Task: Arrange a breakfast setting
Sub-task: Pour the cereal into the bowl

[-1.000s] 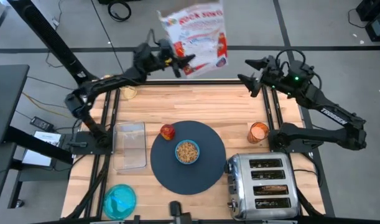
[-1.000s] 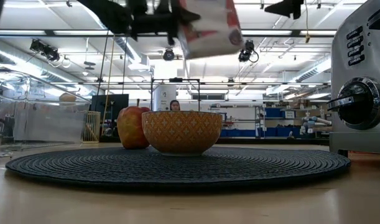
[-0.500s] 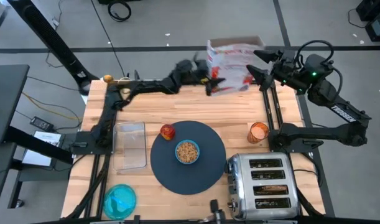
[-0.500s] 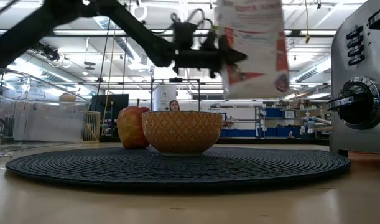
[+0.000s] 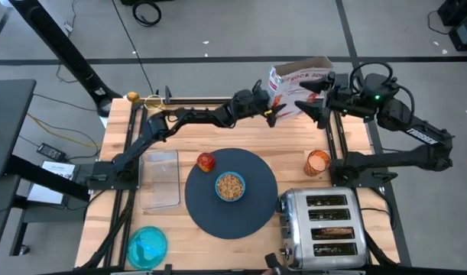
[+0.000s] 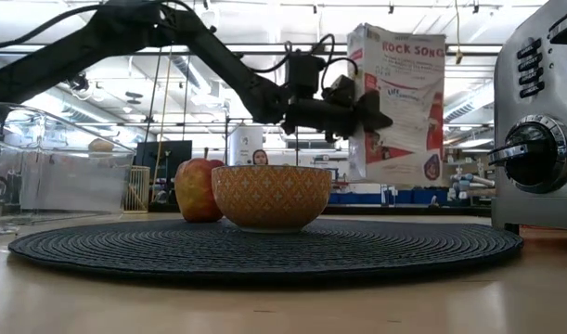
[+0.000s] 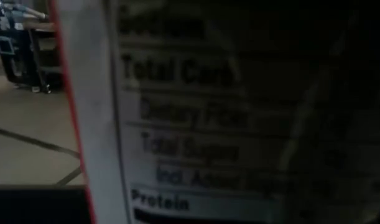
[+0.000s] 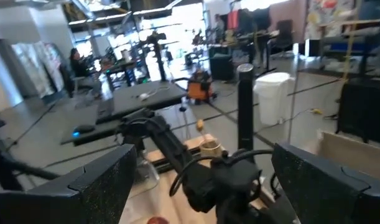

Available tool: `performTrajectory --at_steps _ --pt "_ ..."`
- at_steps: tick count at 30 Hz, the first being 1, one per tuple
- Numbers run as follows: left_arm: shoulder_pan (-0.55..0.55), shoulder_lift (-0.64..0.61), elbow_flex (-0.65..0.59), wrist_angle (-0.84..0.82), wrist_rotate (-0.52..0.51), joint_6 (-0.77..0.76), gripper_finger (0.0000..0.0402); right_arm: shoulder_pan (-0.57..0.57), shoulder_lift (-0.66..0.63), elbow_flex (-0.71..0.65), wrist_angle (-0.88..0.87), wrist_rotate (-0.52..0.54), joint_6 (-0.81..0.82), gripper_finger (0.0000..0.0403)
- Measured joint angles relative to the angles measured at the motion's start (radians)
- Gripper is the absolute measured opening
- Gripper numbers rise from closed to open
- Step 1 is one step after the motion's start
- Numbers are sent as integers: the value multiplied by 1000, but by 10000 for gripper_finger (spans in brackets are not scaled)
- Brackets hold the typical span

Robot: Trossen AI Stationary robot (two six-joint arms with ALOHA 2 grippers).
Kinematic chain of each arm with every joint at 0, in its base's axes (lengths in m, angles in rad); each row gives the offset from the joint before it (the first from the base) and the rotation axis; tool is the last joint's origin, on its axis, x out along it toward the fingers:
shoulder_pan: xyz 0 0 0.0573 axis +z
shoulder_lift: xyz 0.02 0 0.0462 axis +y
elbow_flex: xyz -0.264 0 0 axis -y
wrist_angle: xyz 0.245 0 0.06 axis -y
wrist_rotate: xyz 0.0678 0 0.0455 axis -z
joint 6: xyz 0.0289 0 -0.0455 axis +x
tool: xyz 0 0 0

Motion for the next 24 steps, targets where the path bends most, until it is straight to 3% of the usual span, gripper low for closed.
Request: performTrajectory --at_steps 4,18,24 --pt "-27 21 1 -2 -68 25 208 32 14 0 17 1 0 375" --pt "-25 80 0 -34 -150 -40 208 89 19 0 43 15 27 375" --pt "-16 80 2 -74 -132 -63 243 91 19 0 43 12 36 375"
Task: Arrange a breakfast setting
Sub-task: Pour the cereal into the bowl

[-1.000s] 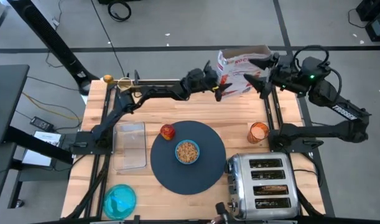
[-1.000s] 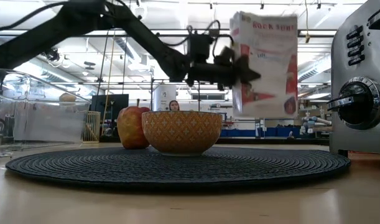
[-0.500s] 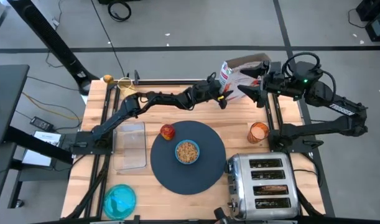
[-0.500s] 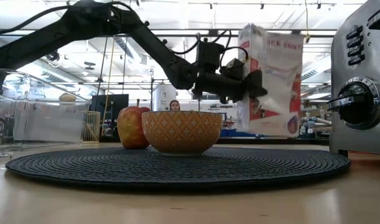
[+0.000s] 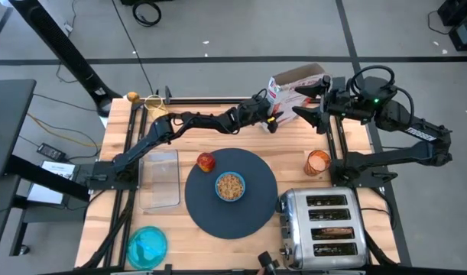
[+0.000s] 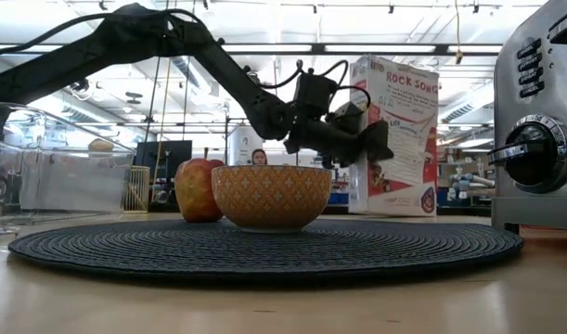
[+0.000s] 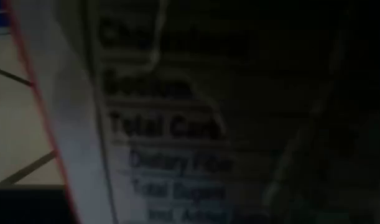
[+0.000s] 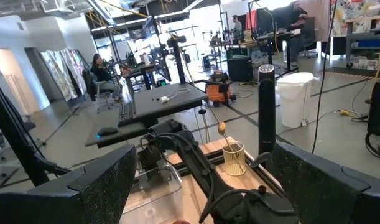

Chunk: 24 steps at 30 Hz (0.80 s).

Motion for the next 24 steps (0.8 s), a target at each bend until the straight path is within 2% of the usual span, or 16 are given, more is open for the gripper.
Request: performTrajectory --at_steps 5,9,18,24 --pt "3 -8 -2 -81 4 -16 287 0 0 0 -1 -13 5 375" --pt "6 -55 -3 -230 6 -20 310 0 -3 0 0 -34 19 375" --pt "-15 -172 -3 -527 21 28 314 0 -41 0 -15 -75 6 375" --pt "-29 -229 -5 -715 21 38 314 0 -80 0 -138 -109 -9 375"
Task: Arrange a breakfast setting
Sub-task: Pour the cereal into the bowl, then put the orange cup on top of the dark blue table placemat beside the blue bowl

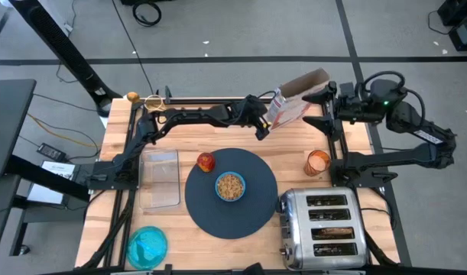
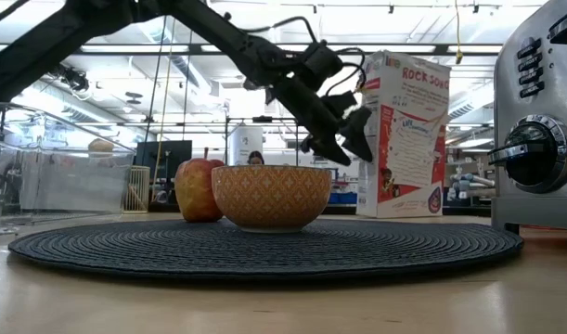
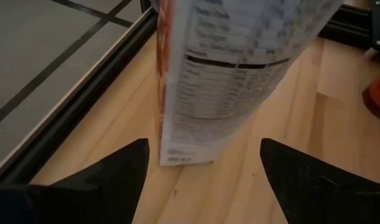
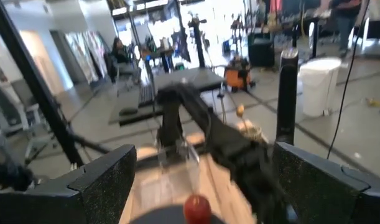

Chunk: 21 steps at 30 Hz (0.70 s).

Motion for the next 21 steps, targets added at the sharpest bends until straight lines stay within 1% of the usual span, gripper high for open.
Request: performTrajectory --at_steps 8,13,16,18,21 --pt "-2 -36 1 -79 -18 -20 314 0 -17 0 -148 0 -24 375" --pt "-2 -66 1 -123 -30 -31 314 -14 -16 0 -262 50 -28 375" --pt "-1 -81 1 -134 -35 -29 314 -23 -3 0 -355 56 -21 373" --pt "0 -97 1 -146 -37 -29 314 -21 15 3 -434 76 16 367" --pt "3 -127 1 -235 -37 -10 314 -1 79 34 -621 96 160 351"
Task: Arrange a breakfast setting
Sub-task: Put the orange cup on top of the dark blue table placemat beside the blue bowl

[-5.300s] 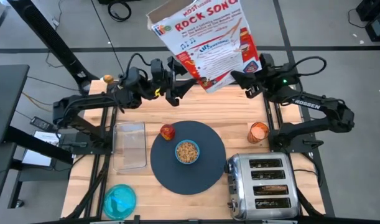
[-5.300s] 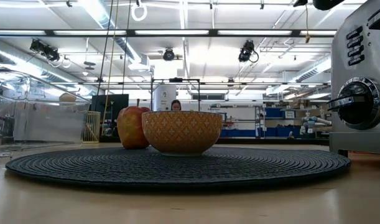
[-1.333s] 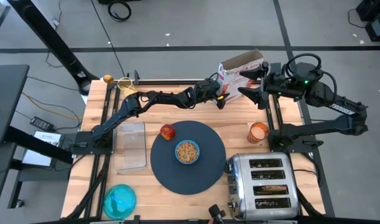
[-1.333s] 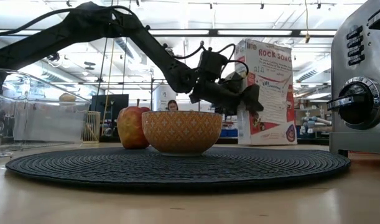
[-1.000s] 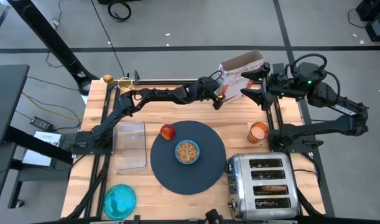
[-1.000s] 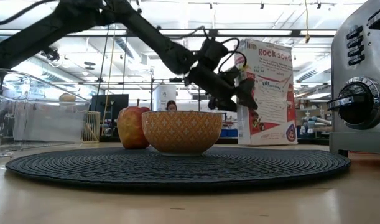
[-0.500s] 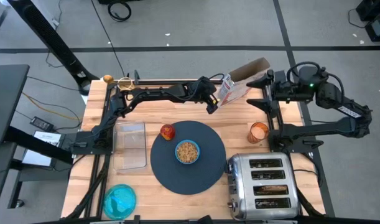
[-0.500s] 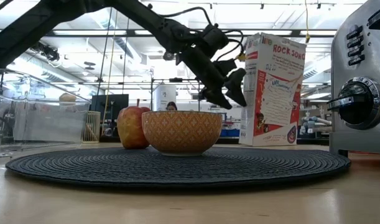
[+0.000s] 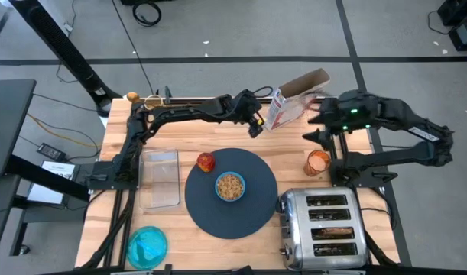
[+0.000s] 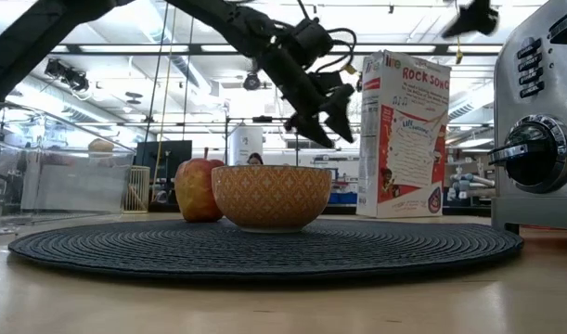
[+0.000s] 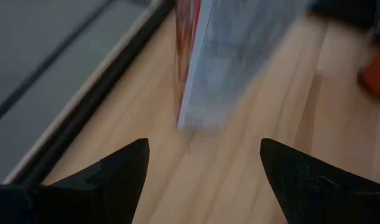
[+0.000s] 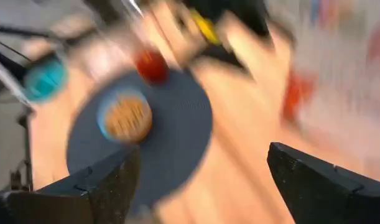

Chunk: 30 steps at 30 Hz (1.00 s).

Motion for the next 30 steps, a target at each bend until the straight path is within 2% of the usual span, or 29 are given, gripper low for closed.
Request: performTrajectory --at_steps 4,10,15,18,25,30 --pt "5 -50 0 -147 0 23 314 45 115 38 -227 -6 221 326" --pt "6 -172 0 -282 0 26 314 124 253 39 -399 19 529 294" --pt "-5 -285 0 -347 0 31 314 176 325 36 -396 71 695 271" --pt "-11 -349 0 -377 -1 45 314 202 360 3 -394 68 750 256" --pt "-12 -461 0 -421 -3 53 314 273 374 -127 -350 63 912 233" --pt "-12 -481 0 -419 -3 54 314 272 379 -258 -268 72 945 217"
